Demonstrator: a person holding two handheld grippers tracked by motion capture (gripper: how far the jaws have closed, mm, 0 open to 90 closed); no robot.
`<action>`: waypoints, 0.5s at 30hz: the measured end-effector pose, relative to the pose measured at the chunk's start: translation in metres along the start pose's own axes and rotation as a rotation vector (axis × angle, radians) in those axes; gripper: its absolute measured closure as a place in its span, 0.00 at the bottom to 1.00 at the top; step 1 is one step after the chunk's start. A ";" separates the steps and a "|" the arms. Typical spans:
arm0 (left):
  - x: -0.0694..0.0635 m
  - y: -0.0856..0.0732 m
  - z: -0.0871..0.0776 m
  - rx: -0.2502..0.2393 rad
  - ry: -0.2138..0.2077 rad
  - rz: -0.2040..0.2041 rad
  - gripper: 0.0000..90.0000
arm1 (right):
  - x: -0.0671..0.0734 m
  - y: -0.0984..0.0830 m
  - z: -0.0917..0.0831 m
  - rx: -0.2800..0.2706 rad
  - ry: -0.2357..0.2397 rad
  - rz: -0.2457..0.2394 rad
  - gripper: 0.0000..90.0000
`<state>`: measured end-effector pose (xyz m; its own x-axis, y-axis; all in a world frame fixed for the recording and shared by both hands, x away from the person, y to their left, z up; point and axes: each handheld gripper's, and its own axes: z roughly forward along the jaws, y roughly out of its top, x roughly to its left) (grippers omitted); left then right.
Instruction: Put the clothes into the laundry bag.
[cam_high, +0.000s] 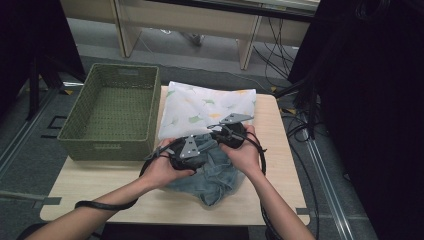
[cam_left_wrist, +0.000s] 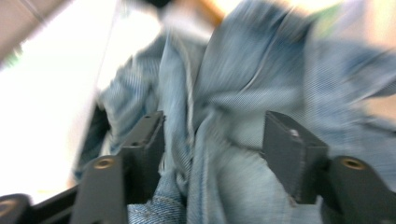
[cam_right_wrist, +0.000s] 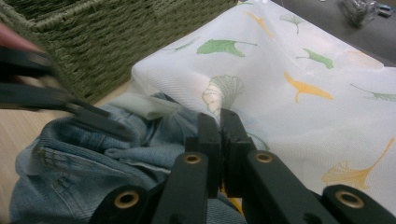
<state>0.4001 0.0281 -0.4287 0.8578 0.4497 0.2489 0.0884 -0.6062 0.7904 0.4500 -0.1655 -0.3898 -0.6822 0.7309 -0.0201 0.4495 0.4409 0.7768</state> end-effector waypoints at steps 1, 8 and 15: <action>-0.005 0.003 -0.004 -0.018 -0.020 0.011 0.41 | -0.002 0.000 0.000 -0.003 -0.002 -0.019 0.99; -0.044 0.001 0.019 0.081 -0.264 0.105 0.31 | 0.002 0.000 0.002 0.010 -0.001 -0.020 0.99; -0.057 -0.016 0.044 0.193 -0.297 0.195 0.18 | -0.001 -0.002 0.002 0.017 0.005 -0.024 0.99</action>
<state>0.3718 -0.0172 -0.4803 0.9744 0.1222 0.1887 -0.0210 -0.7862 0.6176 0.4510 -0.1657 -0.3924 -0.6961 0.7171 -0.0357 0.4423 0.4675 0.7654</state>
